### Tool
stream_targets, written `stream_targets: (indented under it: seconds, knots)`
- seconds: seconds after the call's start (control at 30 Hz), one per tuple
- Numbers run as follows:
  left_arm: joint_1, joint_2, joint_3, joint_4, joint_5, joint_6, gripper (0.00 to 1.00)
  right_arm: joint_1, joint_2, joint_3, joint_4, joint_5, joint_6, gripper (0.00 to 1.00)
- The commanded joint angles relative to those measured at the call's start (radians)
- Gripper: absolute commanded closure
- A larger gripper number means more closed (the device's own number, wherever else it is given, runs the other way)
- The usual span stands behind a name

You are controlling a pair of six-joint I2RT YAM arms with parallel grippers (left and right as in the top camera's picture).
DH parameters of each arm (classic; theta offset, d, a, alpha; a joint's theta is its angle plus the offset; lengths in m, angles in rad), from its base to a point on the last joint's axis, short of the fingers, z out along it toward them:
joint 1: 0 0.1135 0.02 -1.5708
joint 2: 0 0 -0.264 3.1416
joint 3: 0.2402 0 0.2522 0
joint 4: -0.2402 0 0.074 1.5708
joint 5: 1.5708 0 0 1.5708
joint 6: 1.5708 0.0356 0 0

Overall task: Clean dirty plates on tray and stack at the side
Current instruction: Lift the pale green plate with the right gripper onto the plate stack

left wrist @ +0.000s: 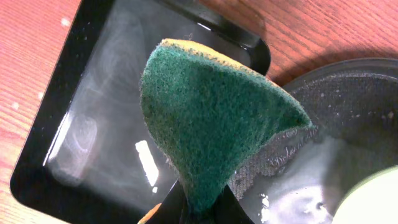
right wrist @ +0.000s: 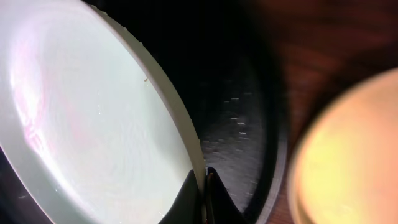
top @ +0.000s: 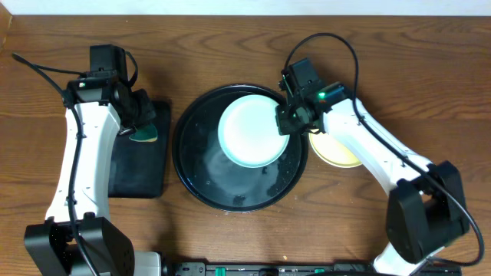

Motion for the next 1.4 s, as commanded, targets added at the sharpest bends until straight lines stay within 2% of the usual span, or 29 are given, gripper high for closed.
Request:
stream_targets:
  seconds: [0.0, 0.23, 0.4, 0.6, 1.03, 1.23, 1.37]
  knots:
    - [0.003, 0.002, 0.013, -0.012, -0.004, 0.016, 0.92, 0.044, -0.071, 0.002, -0.017, 0.170, -0.021, 0.99]
    - [0.003, 0.002, 0.006, -0.043, -0.004, 0.016, 0.92, 0.212, -0.185, 0.002, -0.076, 0.564, -0.020, 0.99]
    - [0.003, 0.002, 0.006, -0.057, -0.004, 0.016, 0.93, 0.330, -0.192, 0.002, -0.114, 0.801, -0.020, 0.99]
    - [0.003, 0.002, 0.006, -0.080, -0.004, 0.016, 0.93, 0.462, -0.192, 0.002, -0.136, 1.012, -0.020, 0.99]
    - [0.003, 0.002, 0.006, -0.079, -0.004, 0.016, 0.92, 0.606, -0.192, 0.002, -0.108, 1.451, 0.030, 0.99]
    - [0.003, 0.002, 0.006, -0.071, -0.005, 0.016, 0.92, 0.613, -0.192, 0.002, -0.072, 1.408, 0.053, 0.99]
    - [0.003, 0.002, 0.006, -0.067, -0.005, 0.016, 0.92, 0.581, -0.192, 0.002, -0.079, 1.212, 0.081, 0.99]
